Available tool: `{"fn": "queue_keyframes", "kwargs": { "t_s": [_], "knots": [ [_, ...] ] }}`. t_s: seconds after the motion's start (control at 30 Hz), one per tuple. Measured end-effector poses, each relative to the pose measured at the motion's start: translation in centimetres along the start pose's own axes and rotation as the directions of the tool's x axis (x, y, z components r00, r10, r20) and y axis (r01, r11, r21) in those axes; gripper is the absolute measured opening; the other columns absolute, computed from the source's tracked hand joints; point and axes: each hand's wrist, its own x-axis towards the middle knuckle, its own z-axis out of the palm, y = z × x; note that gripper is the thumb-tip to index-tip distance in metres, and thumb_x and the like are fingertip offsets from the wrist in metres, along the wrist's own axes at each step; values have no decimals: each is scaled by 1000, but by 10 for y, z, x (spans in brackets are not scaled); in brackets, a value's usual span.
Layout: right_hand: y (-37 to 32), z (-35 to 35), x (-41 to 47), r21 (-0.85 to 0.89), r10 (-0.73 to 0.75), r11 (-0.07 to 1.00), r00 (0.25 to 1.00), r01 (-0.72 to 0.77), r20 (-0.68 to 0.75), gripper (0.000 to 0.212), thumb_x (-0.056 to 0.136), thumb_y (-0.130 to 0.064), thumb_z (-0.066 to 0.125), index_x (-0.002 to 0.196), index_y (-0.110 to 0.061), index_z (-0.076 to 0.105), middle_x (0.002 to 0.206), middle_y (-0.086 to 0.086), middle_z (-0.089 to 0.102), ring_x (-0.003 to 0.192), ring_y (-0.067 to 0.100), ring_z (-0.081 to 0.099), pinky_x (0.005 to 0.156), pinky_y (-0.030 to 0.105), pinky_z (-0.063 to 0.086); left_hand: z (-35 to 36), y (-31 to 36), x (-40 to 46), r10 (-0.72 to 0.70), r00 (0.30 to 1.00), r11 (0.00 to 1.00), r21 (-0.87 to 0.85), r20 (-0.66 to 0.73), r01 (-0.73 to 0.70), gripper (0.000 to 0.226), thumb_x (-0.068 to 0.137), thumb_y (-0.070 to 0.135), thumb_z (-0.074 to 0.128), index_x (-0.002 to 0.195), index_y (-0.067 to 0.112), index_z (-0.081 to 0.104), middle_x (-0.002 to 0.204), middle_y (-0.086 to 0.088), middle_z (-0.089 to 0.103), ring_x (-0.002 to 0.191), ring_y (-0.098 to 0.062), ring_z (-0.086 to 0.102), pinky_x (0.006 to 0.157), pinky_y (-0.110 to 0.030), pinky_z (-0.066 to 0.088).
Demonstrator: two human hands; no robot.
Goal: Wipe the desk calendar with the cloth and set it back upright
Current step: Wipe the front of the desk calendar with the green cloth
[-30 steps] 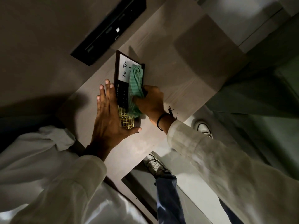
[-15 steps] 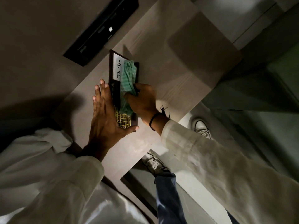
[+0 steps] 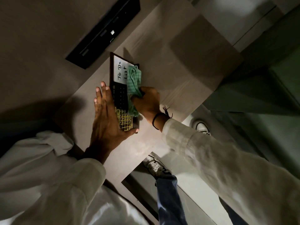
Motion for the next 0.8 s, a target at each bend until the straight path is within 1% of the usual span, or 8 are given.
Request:
{"fn": "queue_keyframes", "kwargs": {
  "t_s": [0.13,0.3,0.43,0.5,0.6,0.7,0.77,0.8],
  "knots": [
    [-7,8,-8,34,-115,993,993,114,27,20,82,-15,73,101,-10,79,94,7,81,83,17,76,75,35,65,2,-3,3,-2,1000,1000,3,14,2,147,66,76,77,165,-2,-1,174,-20,-6,163,-39,-6,132,-52,3],
    [1,-4,3,1,-23,1000,1000,23,11,19,83,-9,70,100,-7,79,94,8,80,78,13,71,70,25,58,2,0,2,1,1000,999,33,-15,0,143,71,75,74,164,-4,2,173,-22,-3,163,-39,-3,132,-51,6],
    [-9,8,-9,109,-104,989,992,95,77,23,82,-13,73,104,-9,77,99,9,80,88,20,77,77,39,65,2,-1,3,10,1000,1000,27,-19,-10,142,69,70,78,164,-5,3,173,-23,0,162,-41,0,132,-53,9],
    [-5,5,-8,139,-74,988,994,62,85,23,84,-11,72,106,-9,77,97,6,80,82,16,76,72,30,64,0,0,3,6,1000,1000,25,-7,-6,142,70,70,78,164,-5,3,173,-23,-1,163,-40,-1,132,-51,7],
    [0,-5,2,84,25,996,998,-30,64,20,85,-7,69,103,-6,77,87,1,75,69,7,66,58,15,55,-1,4,2,10,1000,1000,0,-14,-10,141,70,69,79,164,-4,4,173,-23,0,163,-40,0,132,-52,8],
    [-7,0,-3,98,-96,992,990,86,103,23,85,-11,73,107,-7,77,98,7,80,77,9,71,65,15,60,0,2,3,12,1000,1000,-1,1,-12,146,65,70,82,164,-2,2,173,-23,0,162,-42,0,131,-53,7],
    [-9,1,-7,95,-154,985,981,144,118,24,85,-10,73,108,-7,77,101,11,80,80,11,73,64,13,60,1,0,4,10,1000,1000,1,4,-10,147,64,71,81,164,-2,1,173,-23,-1,162,-41,-1,132,-52,5],
    [-8,-1,-6,76,-144,988,984,136,107,22,85,-8,71,106,-5,77,100,13,80,82,15,75,65,19,62,1,0,4,10,1000,1000,-1,6,-10,147,65,72,81,164,-1,1,173,-23,-2,162,-41,-2,132,-52,5]
  ]
}}
